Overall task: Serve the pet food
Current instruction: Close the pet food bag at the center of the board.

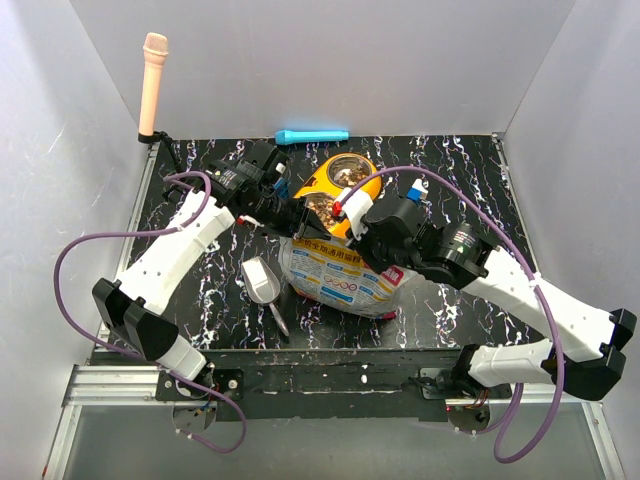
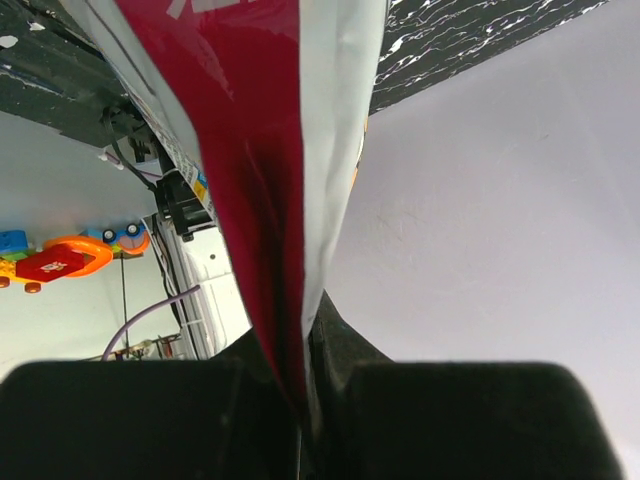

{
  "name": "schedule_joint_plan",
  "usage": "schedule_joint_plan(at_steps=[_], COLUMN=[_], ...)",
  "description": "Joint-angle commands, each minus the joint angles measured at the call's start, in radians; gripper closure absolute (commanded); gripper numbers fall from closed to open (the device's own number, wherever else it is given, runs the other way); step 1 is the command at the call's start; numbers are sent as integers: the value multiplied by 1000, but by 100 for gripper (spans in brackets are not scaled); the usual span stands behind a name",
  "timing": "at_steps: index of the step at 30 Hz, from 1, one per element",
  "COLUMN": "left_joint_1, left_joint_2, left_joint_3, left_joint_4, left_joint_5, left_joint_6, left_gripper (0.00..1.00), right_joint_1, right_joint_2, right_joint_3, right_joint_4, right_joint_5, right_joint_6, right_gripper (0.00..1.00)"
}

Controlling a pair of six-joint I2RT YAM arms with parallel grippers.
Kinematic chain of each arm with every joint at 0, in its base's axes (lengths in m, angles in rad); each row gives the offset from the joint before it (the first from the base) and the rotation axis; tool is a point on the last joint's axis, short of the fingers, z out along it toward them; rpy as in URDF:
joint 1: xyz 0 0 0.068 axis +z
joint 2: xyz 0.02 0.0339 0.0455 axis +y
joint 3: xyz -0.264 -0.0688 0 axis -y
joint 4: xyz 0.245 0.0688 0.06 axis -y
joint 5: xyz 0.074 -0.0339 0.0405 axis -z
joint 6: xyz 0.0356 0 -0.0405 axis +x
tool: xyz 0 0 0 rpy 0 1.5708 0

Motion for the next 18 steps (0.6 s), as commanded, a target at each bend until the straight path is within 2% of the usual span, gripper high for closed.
schedule_joint_plan(at_steps=[1, 13, 15, 18], left_joint_1=[111, 109, 111, 111], left_joint_2=[-77, -82, -82, -82], left_joint_3=[53, 32, 30, 27], left_joint_4=[-177, -147, -141, -138], left_joint_5=[-172, -154, -151, -148], left_joint_6=[8, 3, 0, 0], left_gripper=[100, 100, 100, 100], right_joint_1=[-53, -53, -53, -53], right_joint_2=[-137, -113, -119, -133], right_joint_3=[21, 10, 10, 11], right_joint_4=[-373, -376, -376, -362], right_joint_5=[245, 217, 225, 206], right_joint_6=[-72, 8, 20, 19], right_gripper=[99, 97, 82, 66])
